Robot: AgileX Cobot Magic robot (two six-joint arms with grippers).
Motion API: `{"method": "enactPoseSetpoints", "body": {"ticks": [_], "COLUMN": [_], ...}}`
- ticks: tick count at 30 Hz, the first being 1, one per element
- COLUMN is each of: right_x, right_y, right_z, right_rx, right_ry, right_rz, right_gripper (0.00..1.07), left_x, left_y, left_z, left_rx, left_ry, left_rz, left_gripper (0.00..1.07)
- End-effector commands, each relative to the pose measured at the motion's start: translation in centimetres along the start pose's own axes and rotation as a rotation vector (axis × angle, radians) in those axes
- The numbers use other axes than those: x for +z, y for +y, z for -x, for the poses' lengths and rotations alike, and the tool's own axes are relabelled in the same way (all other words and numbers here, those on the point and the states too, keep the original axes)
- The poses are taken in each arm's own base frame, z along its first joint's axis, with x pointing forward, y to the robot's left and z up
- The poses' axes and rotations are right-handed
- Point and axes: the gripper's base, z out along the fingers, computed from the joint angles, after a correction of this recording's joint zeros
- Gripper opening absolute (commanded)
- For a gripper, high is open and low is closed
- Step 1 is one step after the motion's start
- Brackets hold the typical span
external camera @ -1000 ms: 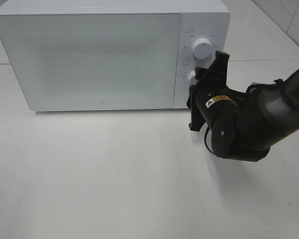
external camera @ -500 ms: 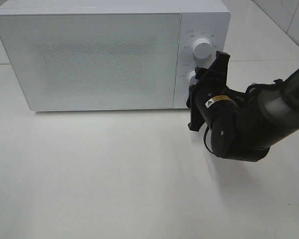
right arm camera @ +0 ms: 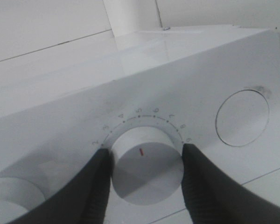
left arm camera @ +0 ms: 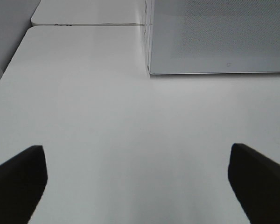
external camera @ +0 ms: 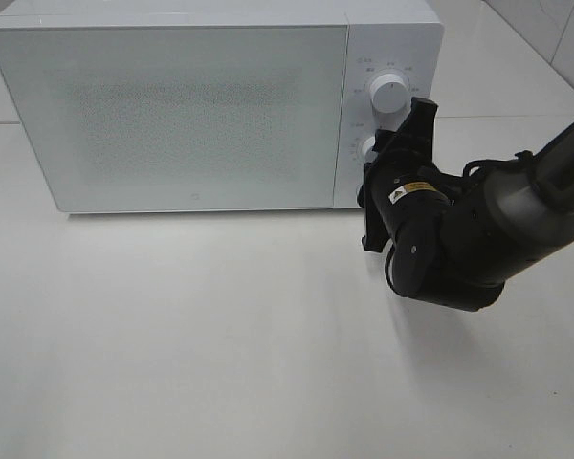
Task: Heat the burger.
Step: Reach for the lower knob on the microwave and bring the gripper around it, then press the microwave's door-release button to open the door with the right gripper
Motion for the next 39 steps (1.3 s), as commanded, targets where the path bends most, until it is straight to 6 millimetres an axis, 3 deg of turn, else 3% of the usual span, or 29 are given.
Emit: {"method": "enactPoseSetpoints", "body": {"ticks": [1, 2, 5, 7, 10, 17, 28, 34, 38, 39], "right_x": [0.1, 0.1, 0.1, 0.2, 0.3, -0.2, -3.7, -5.4, -6.7, -7.3], "right_y": [4.0, 4.0, 4.0, 3.6, 3.3, 2.6, 0.7, 1.1, 2.0, 2.5], "right_z": [-0.4, -0.3, -0.3, -0.2, -0.2, -0.2, 0.8, 1.0, 0.9, 0.6], "right_rx": [0.0, 0.002, -0.002, -0.019, -0.027, -0.078, -0.32, -0.454, -0.605, -0.723], "right_ry": [-0.014, -0.019, -0.025, -0.031, -0.028, 0.007, 0.144, 0.225, 0.297, 0.354], "right_rz": [0.313, 0.31, 0.309, 0.268, 0.233, 0.153, -0.146, -0.202, -0.223, -0.24], "right_gripper": [0.4, 0.48, 0.52, 0.64, 0.67, 0.67, 0.67, 0.67, 0.67, 0.67], "left_x": [-0.2, -0.2, -0.2, -0.2, -0.2, -0.2, -0.2, -0.2, -0.2, -0.2], "left_y": [-0.1, -0.1, -0.1, -0.1, -0.1, -0.1, -0.1, -0.1, -0.1, -0.1], "left_z": [-0.1, -0.1, -0.1, -0.1, -0.1, -0.1, -0.1, -0.1, -0.1, -0.1], "left_rx": [-0.007, -0.007, -0.007, -0.007, -0.007, -0.007, -0.007, -0.007, -0.007, -0.007], "left_ry": [-0.031, -0.031, -0.031, -0.031, -0.031, -0.031, -0.031, -0.031, -0.031, -0.031], "left_rz": [-0.002, -0.002, -0.002, -0.002, -0.002, -0.002, -0.002, -0.002, -0.002, -0.002], "left_gripper": [1.04, 1.04, 1.04, 1.04, 1.04, 1.04, 1.04, 1.04, 1.04, 1.04]}}
